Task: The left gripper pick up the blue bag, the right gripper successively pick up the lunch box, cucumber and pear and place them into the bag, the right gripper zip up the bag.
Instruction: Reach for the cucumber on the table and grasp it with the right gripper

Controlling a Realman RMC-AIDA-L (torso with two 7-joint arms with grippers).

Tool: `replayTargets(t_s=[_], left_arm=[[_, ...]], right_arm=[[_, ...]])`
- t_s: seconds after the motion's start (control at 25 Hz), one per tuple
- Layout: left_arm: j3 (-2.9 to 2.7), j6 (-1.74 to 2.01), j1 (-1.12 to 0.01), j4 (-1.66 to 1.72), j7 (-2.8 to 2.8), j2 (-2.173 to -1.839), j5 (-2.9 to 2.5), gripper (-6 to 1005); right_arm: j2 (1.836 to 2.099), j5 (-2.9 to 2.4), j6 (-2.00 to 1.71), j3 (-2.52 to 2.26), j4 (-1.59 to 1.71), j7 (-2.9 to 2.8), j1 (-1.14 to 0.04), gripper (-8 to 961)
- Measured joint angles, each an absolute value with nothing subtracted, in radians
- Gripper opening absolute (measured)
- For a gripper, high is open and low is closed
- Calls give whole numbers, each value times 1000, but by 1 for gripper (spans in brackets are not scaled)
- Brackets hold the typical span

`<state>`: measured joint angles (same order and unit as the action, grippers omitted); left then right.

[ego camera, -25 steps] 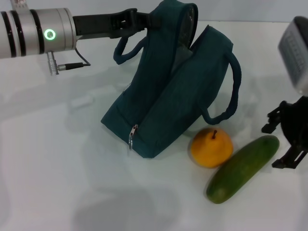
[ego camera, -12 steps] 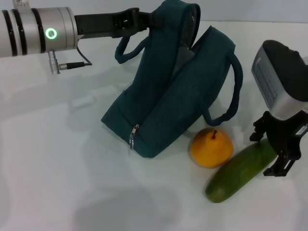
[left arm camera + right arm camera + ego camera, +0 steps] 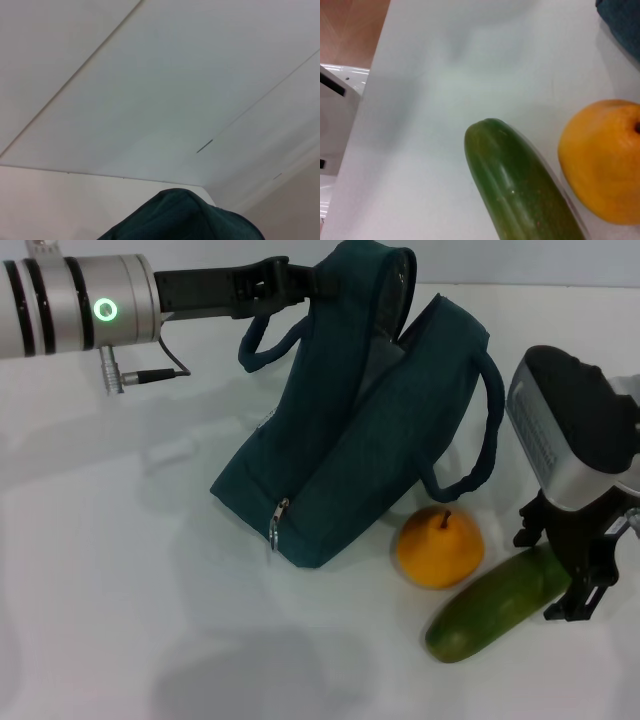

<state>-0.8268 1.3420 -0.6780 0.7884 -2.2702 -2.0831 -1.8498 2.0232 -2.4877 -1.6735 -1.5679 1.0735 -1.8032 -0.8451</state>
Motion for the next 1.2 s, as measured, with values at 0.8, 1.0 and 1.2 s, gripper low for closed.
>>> replayTargets(t_s=[0.8, 1.0, 1.2], left_arm=[[-827, 1342, -680, 791, -2263, -2083, -1847, 58], [-827, 1342, -680, 791, -2263, -2083, -1842, 58], [-827, 1342, -680, 792, -2263, -2083, -1841, 58]], right_arm=[[2025, -2488, -1658, -1610, 1064, -1847, -846, 773], [2025, -2490, -1652, -1633, 1063, -1857, -846, 747], [2025, -2491, -1648, -1638, 1063, -1859, -845, 634]])
